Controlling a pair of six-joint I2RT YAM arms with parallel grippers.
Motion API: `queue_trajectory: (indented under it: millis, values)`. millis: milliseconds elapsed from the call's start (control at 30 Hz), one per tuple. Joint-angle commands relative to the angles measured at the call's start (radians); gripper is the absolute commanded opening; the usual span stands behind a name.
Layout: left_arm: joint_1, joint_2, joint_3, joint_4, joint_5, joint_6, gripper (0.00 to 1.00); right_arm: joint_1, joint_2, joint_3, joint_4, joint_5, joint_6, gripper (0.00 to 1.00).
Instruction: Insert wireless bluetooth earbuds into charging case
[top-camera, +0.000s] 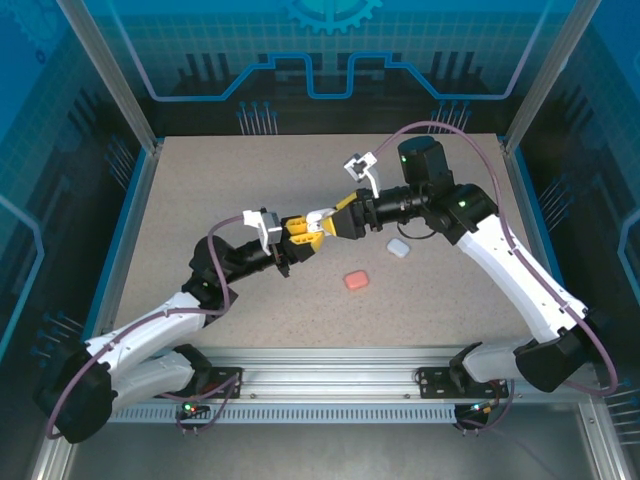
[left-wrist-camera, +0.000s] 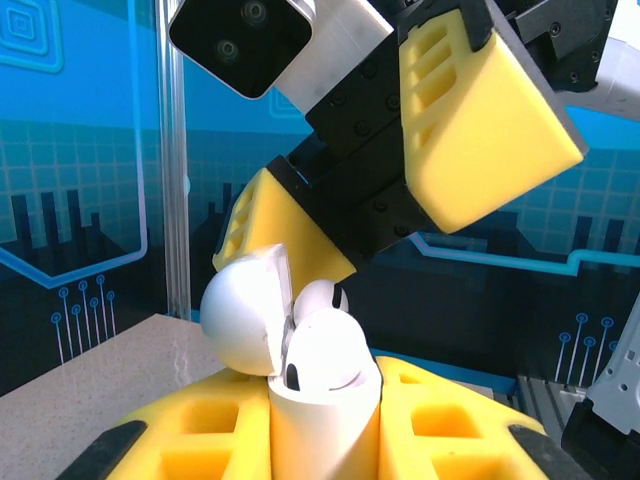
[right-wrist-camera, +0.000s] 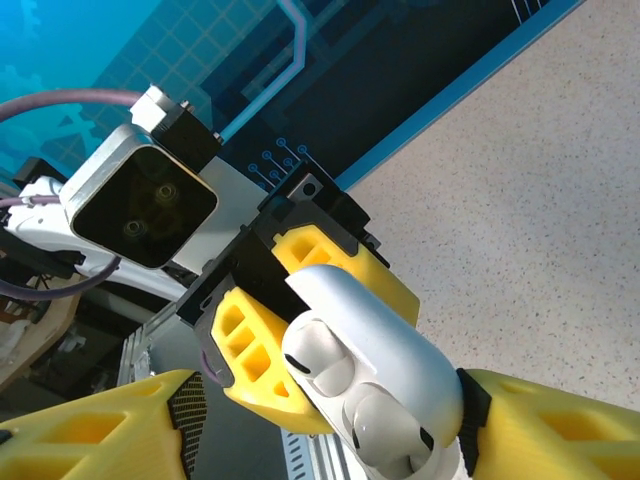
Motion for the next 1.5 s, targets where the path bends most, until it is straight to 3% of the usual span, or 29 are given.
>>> queue_trajectory:
  millis: [0, 167, 300, 433, 533, 767, 1167, 1467]
  values:
    - [-0.006, 0.004, 0.033, 0.023, 0.010, 0.012, 0.00, 0.013, -0.006, 0.045, 0.014, -0.041, -0.013, 0.65]
    - [-0.005, 0.008, 0.031, 0.022, 0.005, 0.014, 0.00, 0.013, -0.007, 0.064, -0.031, -0.010, -0.045, 0.60]
    - [-0.005, 0.006, 0.031, 0.022, 0.007, 0.013, 0.00, 0.009, -0.014, 0.071, -0.087, 0.087, -0.097, 0.61]
    - [-0.005, 0.001, 0.033, 0.022, 0.015, 0.009, 0.00, 0.004, -0.050, 0.040, -0.099, 0.234, -0.205, 0.64]
    - [-0.005, -0.008, 0.033, 0.025, 0.029, 0.002, 0.00, -0.002, -0.089, -0.020, -0.063, 0.246, -0.312, 0.65]
    - [-0.005, -0.028, 0.038, 0.023, 0.080, -0.003, 0.00, -0.005, -0.142, -0.119, -0.030, 0.177, -0.525, 0.65]
    - [-0.005, -0.020, 0.042, 0.033, 0.091, -0.018, 0.00, 0.041, -0.067, -0.076, -0.027, 0.063, -0.547, 0.53]
    - [-0.005, -0.020, 0.036, 0.029, 0.084, -0.015, 0.00, 0.053, -0.054, -0.068, -0.015, 0.029, -0.544, 0.35]
